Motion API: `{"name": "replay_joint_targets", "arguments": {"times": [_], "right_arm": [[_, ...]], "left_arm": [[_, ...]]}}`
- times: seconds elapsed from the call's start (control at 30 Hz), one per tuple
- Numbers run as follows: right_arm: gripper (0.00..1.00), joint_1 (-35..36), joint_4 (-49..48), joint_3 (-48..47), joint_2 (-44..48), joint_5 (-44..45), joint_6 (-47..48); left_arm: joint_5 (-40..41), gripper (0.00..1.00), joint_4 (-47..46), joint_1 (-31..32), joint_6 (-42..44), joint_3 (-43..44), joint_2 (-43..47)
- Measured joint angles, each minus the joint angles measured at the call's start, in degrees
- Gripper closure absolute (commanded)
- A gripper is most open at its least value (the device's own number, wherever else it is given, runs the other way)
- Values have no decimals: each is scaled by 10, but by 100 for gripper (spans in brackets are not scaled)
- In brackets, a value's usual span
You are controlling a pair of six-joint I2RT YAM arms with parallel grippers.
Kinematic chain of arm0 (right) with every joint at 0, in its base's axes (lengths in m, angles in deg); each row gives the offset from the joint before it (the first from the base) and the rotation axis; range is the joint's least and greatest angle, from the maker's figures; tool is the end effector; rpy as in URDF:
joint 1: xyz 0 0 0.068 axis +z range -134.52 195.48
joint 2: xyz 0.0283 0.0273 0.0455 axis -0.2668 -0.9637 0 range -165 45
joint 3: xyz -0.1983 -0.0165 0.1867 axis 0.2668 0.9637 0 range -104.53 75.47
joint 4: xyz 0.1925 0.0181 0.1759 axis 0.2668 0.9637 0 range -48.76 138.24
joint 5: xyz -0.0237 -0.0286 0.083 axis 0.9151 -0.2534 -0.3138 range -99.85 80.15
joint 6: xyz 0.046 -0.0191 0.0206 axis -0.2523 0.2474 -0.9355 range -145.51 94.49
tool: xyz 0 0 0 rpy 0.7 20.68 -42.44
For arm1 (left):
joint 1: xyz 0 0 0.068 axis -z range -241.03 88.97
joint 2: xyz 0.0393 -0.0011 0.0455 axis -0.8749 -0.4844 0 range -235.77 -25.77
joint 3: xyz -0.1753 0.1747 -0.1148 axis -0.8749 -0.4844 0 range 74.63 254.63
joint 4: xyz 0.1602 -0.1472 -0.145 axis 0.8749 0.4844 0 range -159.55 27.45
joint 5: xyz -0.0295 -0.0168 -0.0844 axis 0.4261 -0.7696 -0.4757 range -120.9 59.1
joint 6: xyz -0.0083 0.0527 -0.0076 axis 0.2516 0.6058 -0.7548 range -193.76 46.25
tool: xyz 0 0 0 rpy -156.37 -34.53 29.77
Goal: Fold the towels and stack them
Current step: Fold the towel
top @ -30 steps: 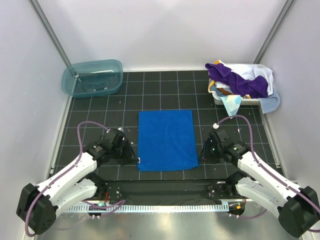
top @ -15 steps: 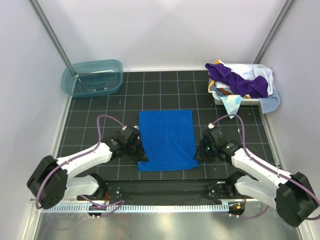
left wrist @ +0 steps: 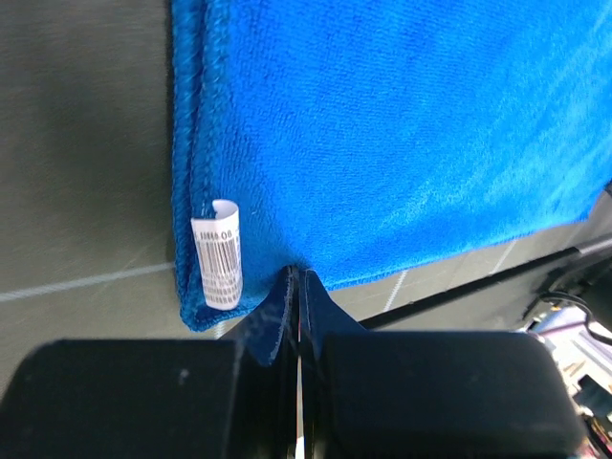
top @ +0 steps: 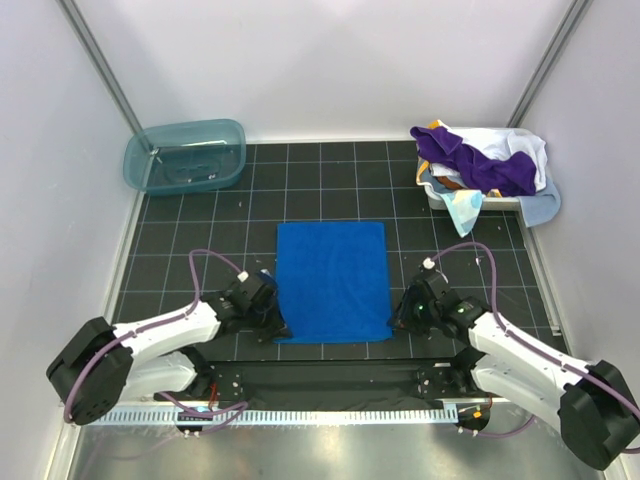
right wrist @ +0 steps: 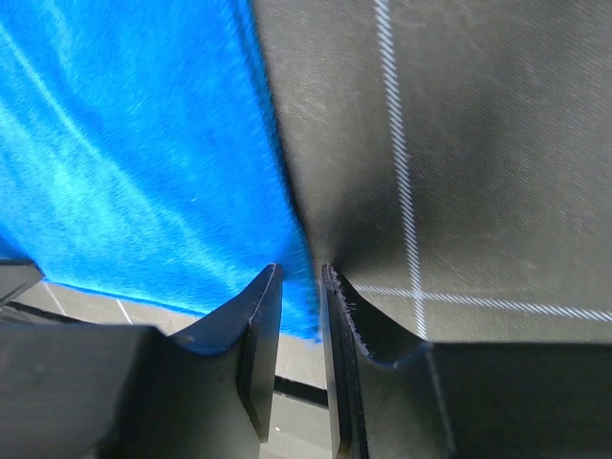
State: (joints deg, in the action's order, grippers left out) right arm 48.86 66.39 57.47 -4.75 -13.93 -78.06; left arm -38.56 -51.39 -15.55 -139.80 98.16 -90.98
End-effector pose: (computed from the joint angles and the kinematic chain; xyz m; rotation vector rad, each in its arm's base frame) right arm 0.1231 0.0841 0.1454 0.4213 2.6665 0.6173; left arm 0.1278 -0.1367 0.1406 -0.4597 2.8233 -0.7449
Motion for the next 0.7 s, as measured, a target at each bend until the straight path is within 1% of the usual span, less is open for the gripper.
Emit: {"name": "replay_joint_targets", "arguments": {"times": [0.13, 0.17, 0.2, 0.33, 0.43, 0.47, 0.5, 0.57, 0.63, 0.7], "right_arm": [[69, 0, 44, -3, 31, 15, 1], [67, 0, 59, -5, 43, 19, 1], [66, 0, 75, -9, 54, 26, 1], [64, 0, 114, -57, 63, 56, 9], [63, 0, 114, -115, 12, 74, 28], [60, -1, 109, -139, -13, 79, 40], [59, -3, 106, -165, -42, 85, 52], [57, -15, 85, -212, -101, 92, 79], [57, -38, 68, -258, -153, 97, 107], [57, -63, 56, -302, -203, 99, 129]], "left_arm": [[13, 99, 34, 0, 3, 0, 23], [14, 99, 40, 0, 5, 0, 28], [14, 95, 46, 0, 6, 0, 31], [14, 88, 82, 0, 23, 25, 35], [28, 84, 115, 0, 43, 85, 35], [38, 83, 123, 0, 52, 111, 33], [53, 77, 134, 0, 64, 143, 30], [94, 72, 144, -6, 88, 210, 19], [134, 69, 144, -20, 113, 264, 10], [169, 66, 136, -56, 142, 302, 1]]}}
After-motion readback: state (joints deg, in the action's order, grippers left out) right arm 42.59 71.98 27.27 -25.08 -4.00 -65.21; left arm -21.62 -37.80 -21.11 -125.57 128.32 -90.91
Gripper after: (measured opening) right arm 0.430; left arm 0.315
